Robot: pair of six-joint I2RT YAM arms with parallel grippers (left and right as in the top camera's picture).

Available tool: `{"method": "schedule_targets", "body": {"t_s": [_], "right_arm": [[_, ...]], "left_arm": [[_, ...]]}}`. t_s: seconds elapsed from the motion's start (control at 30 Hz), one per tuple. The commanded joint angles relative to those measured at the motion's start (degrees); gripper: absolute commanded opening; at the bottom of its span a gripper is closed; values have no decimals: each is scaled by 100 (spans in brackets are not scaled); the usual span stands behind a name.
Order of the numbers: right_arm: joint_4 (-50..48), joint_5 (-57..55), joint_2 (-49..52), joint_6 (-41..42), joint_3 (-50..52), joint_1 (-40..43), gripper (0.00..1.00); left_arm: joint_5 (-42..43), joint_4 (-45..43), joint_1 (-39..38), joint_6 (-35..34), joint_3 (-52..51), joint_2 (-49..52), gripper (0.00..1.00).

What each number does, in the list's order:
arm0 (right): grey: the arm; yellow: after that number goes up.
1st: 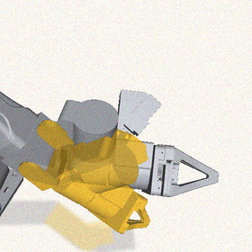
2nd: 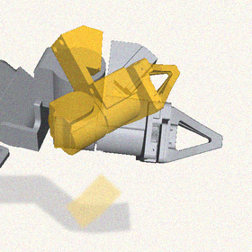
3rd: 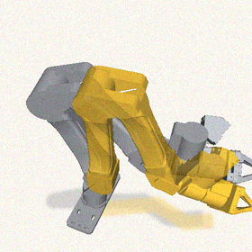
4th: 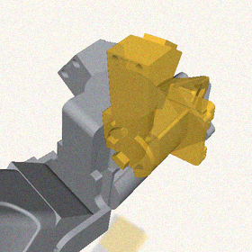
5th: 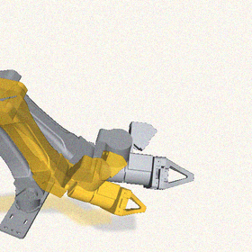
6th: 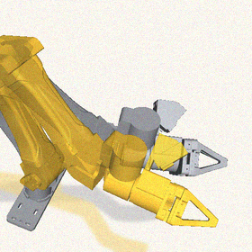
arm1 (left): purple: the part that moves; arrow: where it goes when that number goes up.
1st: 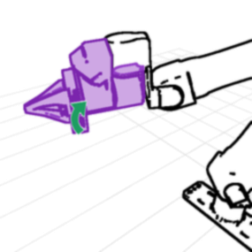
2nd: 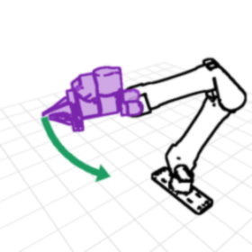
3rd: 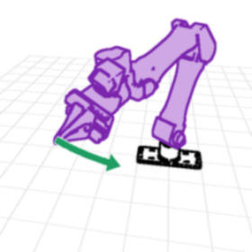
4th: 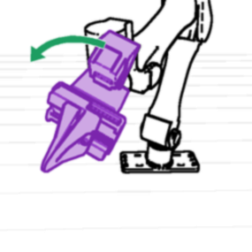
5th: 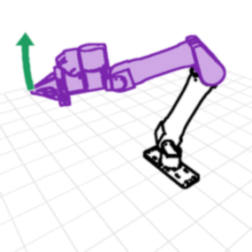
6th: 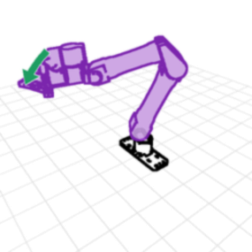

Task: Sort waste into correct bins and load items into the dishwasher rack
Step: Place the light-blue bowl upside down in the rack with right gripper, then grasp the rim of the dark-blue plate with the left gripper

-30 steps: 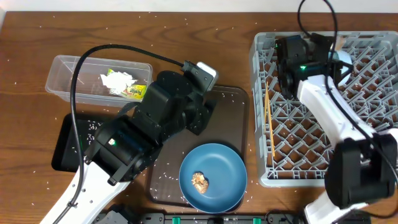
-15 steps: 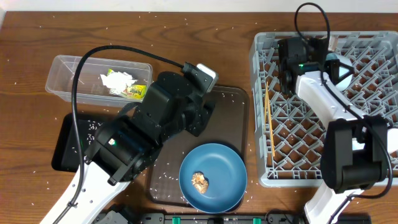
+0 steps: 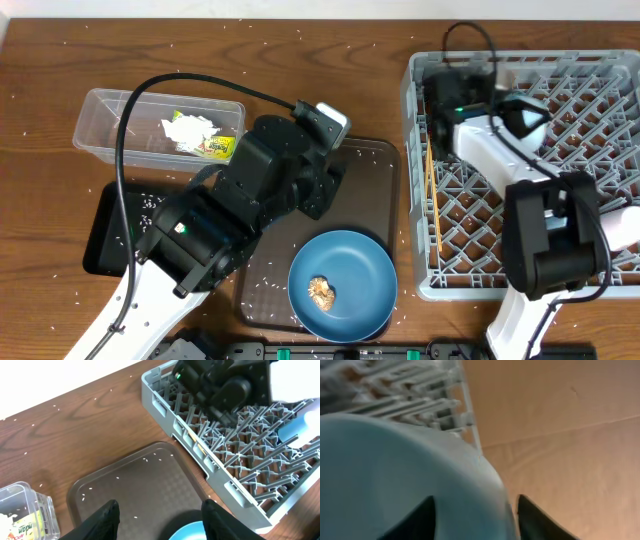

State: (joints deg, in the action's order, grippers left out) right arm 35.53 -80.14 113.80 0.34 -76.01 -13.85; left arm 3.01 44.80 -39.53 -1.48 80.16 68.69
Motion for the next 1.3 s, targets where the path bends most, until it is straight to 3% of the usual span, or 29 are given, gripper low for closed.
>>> {"method": "schedule_targets", "body": {"t_s": [0.0, 0.17, 0.33, 0.57, 0.73, 0.8, 0.83, 0.87, 1.07, 1.13, 1.27], "right_arm": [[114, 518, 37, -212, -33, -170, 52], [264, 713, 37, -212, -33, -319, 62], [420, 1029, 9, -216, -33, -483, 66], [459, 3434, -485, -214, -39, -525, 70], [551, 5257, -1344, 120, -46, -511, 76], [643, 6094, -1808, 267, -46, -476, 77], [699, 6546, -2055, 413, -46, -446, 78], [756, 6933, -2256, 546, -46, -415, 78], [1366, 8406, -3322, 1596, -46, -284, 71], [1646, 8474, -3545, 1600, -46, -282, 77], [2055, 8474, -3807, 1882, -46, -216, 79]], "left_arm": [[-46, 11, 17, -2, 33, -59, 54], [-46, 11, 17, -2, 33, -59, 54], [-46, 11, 17, -2, 33, -57, 54], [-76, 11, 17, 4, 33, -59, 54], [-111, 13, 24, 422, 33, -92, 54], [-111, 11, 24, 540, 33, -142, 76], [-111, 13, 24, 638, 33, -166, 95], [-111, 44, 24, 717, 33, -190, 98], [-557, 669, 118, 861, 33, -201, 98], [-973, 1113, 234, 258, 31, -118, 98], [-1088, 2076, 647, -691, -96, 195, 98]]}}
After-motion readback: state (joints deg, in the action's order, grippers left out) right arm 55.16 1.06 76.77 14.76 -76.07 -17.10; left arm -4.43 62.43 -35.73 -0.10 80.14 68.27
